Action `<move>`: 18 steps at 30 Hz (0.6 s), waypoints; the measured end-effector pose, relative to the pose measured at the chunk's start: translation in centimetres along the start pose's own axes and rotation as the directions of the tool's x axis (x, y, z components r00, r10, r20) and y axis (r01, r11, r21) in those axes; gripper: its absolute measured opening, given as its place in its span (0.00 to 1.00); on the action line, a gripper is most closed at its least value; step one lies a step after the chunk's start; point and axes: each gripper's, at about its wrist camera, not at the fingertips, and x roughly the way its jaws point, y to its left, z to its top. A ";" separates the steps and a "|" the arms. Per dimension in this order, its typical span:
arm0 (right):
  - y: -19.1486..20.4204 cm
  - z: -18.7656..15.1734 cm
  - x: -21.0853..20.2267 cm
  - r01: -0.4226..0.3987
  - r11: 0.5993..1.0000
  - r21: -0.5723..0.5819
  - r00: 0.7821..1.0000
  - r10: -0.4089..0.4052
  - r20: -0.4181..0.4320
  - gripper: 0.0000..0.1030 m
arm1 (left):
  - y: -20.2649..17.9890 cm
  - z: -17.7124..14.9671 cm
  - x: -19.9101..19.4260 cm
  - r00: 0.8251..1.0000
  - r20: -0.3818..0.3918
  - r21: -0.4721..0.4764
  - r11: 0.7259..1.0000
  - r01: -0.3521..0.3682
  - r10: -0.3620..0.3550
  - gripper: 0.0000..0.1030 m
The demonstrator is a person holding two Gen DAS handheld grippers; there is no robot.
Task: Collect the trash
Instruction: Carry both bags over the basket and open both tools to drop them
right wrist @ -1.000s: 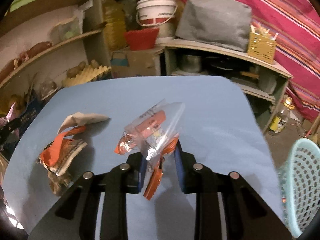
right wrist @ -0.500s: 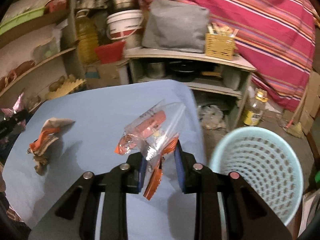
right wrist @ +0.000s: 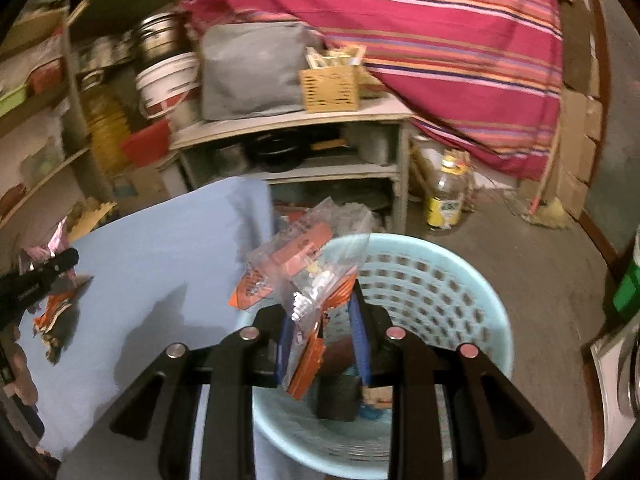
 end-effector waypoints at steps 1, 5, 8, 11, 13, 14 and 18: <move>-0.7 0.0 0.1 0.014 1.000 0.007 1.000 -0.014 -0.001 0.25 | -1.1 0.1 0.3 1.000 -0.006 0.002 1.000 0.018 -0.018 0.25; -3.5 0.0 0.3 0.085 0.996 0.009 0.996 -0.085 -0.005 0.25 | -5.4 0.5 0.9 0.998 0.000 0.027 0.997 0.068 -0.068 0.26; -5.6 0.0 1.2 0.102 0.994 0.035 0.994 -0.101 -0.027 0.25 | -8.5 0.6 1.3 0.994 0.000 0.045 0.993 0.111 -0.111 0.26; -7.4 -0.3 1.7 0.111 0.991 0.071 0.993 -0.108 -0.047 0.25 | -11.1 0.4 1.7 0.986 -0.016 0.050 0.985 0.164 -0.163 0.26; -8.1 -0.3 1.6 0.112 0.990 0.090 0.993 -0.108 -0.045 0.25 | -12.9 0.4 1.9 0.981 -0.030 0.058 0.979 0.194 -0.193 0.26; -8.4 -0.5 1.3 0.111 0.989 0.095 0.993 -0.108 -0.042 0.25 | -13.6 0.4 2.0 0.979 -0.032 0.066 0.977 0.202 -0.200 0.26; -9.1 -0.5 1.1 0.104 0.987 0.121 0.994 -0.100 -0.036 0.25 | -15.7 0.3 2.0 0.975 -0.031 0.095 0.971 0.221 -0.219 0.26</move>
